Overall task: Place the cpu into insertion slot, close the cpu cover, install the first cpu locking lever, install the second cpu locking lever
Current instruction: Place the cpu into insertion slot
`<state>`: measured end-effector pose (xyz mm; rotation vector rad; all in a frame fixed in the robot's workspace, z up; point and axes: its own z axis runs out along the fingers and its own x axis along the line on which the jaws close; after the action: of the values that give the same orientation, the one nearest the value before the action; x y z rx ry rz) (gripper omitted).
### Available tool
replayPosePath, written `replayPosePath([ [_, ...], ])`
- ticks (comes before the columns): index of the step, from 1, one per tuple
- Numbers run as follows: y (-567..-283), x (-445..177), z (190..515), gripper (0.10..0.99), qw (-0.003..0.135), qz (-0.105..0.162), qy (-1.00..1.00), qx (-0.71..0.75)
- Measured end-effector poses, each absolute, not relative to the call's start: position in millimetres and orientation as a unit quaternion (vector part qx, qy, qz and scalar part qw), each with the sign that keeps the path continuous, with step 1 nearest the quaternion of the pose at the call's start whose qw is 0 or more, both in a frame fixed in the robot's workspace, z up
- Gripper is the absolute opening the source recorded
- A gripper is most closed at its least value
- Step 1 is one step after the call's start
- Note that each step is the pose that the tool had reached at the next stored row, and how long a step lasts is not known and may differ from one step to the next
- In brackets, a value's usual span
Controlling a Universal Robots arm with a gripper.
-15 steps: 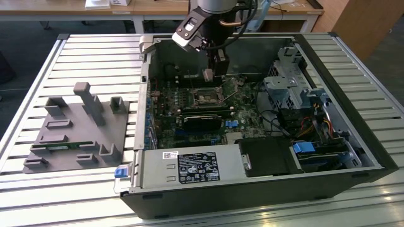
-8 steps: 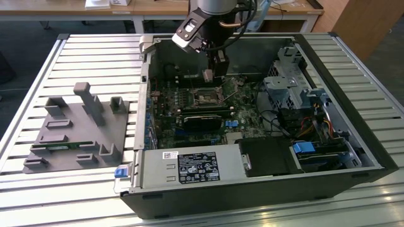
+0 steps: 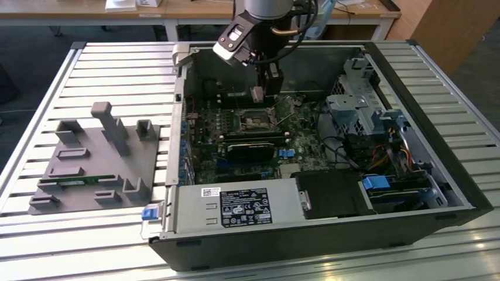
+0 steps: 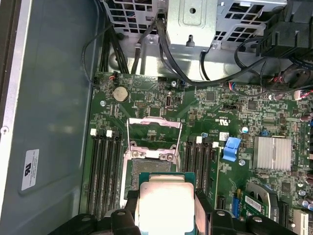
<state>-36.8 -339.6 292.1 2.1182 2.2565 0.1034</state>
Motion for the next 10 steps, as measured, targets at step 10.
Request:
replayPosePath([
  [10, -339.6, -36.8, 288.1, 0.533, 0.022, 0.033, 0.729, 0.684],
])
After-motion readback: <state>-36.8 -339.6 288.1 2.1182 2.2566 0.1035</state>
